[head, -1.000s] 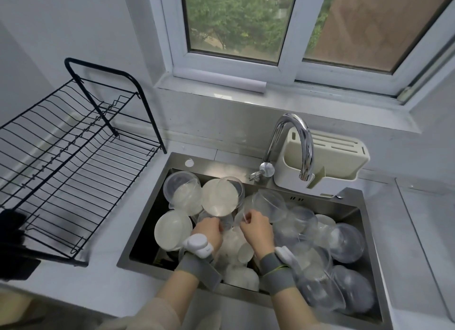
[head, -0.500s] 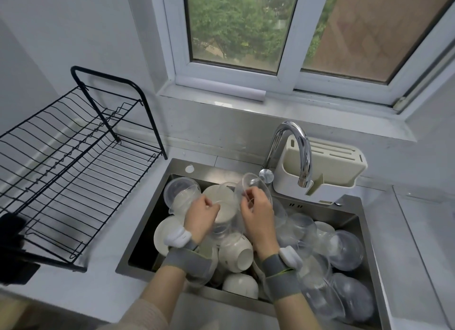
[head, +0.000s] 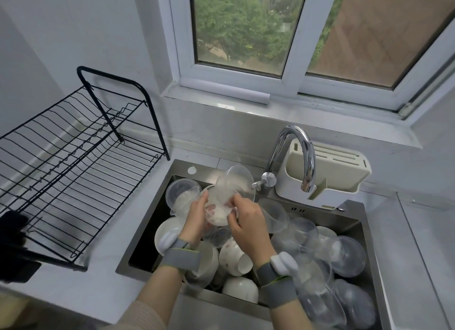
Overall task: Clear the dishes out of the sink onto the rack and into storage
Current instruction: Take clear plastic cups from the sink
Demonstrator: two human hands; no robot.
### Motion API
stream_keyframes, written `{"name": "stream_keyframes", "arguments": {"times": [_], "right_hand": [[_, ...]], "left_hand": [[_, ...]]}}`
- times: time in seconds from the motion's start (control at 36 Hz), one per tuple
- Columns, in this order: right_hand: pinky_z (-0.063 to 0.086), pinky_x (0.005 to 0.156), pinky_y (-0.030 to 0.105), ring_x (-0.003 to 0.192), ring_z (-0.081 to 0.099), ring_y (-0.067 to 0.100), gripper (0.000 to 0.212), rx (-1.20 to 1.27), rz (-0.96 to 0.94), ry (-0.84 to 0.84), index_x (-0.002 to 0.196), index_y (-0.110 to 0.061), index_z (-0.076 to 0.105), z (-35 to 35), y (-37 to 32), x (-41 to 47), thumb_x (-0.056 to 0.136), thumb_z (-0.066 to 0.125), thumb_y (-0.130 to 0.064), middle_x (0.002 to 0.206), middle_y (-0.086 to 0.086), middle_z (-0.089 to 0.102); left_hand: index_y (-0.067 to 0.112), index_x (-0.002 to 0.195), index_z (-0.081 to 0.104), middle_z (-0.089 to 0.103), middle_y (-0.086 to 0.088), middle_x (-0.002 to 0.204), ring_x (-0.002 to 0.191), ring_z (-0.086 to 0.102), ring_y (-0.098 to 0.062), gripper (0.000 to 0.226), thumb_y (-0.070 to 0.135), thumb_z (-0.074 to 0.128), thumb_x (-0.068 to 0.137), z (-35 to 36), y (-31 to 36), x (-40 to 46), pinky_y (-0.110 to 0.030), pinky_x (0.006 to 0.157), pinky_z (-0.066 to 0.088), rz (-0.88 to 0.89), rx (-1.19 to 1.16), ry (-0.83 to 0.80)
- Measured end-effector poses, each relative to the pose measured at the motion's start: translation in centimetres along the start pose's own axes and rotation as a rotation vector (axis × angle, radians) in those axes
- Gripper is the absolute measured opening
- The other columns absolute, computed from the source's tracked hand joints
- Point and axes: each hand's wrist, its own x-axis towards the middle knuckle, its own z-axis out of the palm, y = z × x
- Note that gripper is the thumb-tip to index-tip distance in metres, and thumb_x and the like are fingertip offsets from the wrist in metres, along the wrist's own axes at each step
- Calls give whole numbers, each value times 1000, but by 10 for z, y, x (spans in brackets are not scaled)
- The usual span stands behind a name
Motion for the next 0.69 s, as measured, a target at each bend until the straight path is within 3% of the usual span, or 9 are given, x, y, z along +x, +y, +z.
{"name": "stream_keyframes", "arguments": {"times": [0.14,0.22,0.25,0.33,0.39,0.5,0.56,0.64,0.69], "right_hand": [[36,92,32,94,57,13,32,-75,-51,-126,114,-23,54,7,-4,-1,88,37,-16,97,-9,63],[34,91,31,94,56,13,31,-81,-60,-131,111,-23,55,7,-4,0,89,34,-18,96,-9,62],[33,90,30,93,56,12,29,-86,-58,-133,108,-23,55,7,-4,0,90,34,-18,95,-10,62],[30,87,30,92,55,13,24,-132,-55,-147,101,-23,57,7,-2,1,90,37,-18,94,-10,63],[30,86,32,93,54,15,22,-184,-64,-171,98,-23,58,8,0,2,91,37,-19,94,-9,62],[27,85,32,97,51,17,23,-250,-78,-228,100,-22,59,12,2,2,93,38,-20,99,-4,58],[28,86,33,99,51,19,23,-231,-73,-251,104,-20,59,14,4,1,92,39,-20,100,-2,57],[25,95,30,106,47,17,30,-153,-85,-285,110,-22,58,15,8,-2,87,39,-20,105,-5,55],[19,102,29,115,41,11,38,-52,-44,-210,113,-26,59,15,10,-3,80,39,-20,114,-9,52]], "left_hand": [[12,118,64,71,-2,93,72,68,-9,56,56,36,98,2,0,0,-20,60,52,22,-21,-84],[15,107,65,73,2,79,69,69,-8,57,62,35,95,4,1,-1,-21,59,54,18,-77,-102],[16,108,64,74,1,83,75,70,-10,60,67,37,91,5,2,-1,-23,60,56,7,-93,-113],[18,134,47,61,-11,122,112,61,-26,87,79,52,73,5,2,-4,-44,81,58,-25,-99,-143],[20,138,39,51,-6,128,118,53,-25,95,78,62,67,6,-1,-2,-46,81,57,-6,-65,-159],[22,129,42,52,-3,119,101,57,-18,46,40,62,90,9,-5,5,-30,61,53,21,66,-107],[21,128,44,51,-3,116,95,55,-17,36,23,53,93,8,-8,10,-27,56,52,44,109,-94],[19,130,45,53,-7,112,94,54,-22,37,15,47,94,8,-9,14,-34,70,50,76,139,-48],[15,127,46,53,-8,113,96,53,-26,31,17,45,96,7,-9,17,-39,79,47,89,150,14]]}}
